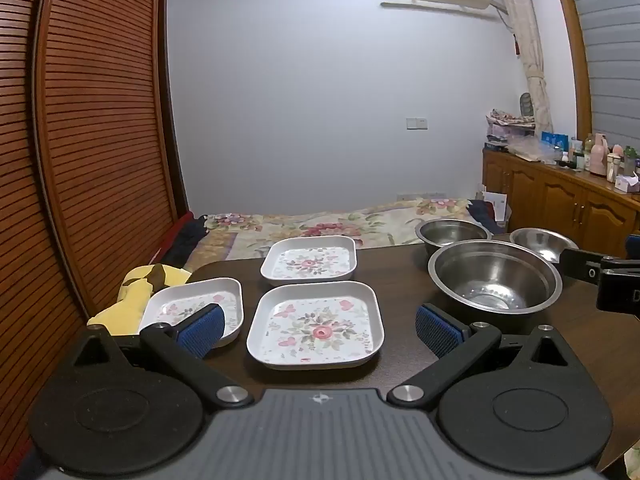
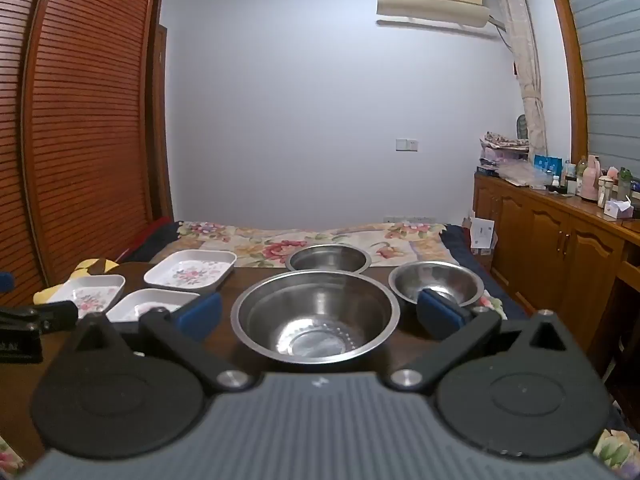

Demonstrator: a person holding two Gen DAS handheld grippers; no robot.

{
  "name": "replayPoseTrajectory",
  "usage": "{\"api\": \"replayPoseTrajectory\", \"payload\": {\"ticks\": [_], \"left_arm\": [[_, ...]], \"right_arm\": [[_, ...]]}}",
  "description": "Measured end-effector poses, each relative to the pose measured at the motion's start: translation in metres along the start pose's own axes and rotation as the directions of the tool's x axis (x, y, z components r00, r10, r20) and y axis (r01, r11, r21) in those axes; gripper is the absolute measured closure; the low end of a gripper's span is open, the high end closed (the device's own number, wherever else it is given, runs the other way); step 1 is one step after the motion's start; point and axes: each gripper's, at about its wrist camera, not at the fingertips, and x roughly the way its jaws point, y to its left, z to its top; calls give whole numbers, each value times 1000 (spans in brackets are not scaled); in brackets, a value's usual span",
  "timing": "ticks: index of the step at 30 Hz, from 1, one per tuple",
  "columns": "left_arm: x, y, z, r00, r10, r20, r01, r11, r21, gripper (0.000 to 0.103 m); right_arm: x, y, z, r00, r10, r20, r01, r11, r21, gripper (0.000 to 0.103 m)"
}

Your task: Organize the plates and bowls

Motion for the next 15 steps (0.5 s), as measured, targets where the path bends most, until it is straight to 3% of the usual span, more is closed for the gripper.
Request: {"api": "replayPoseTrajectory", "payload": {"ticks": [15], "left_arm": [[0,1,1,1000,5,12,-5,1000,6,0]], "right_arm": [[-3,-1,2,1000,-4,14,4,1000,1,0]]}}
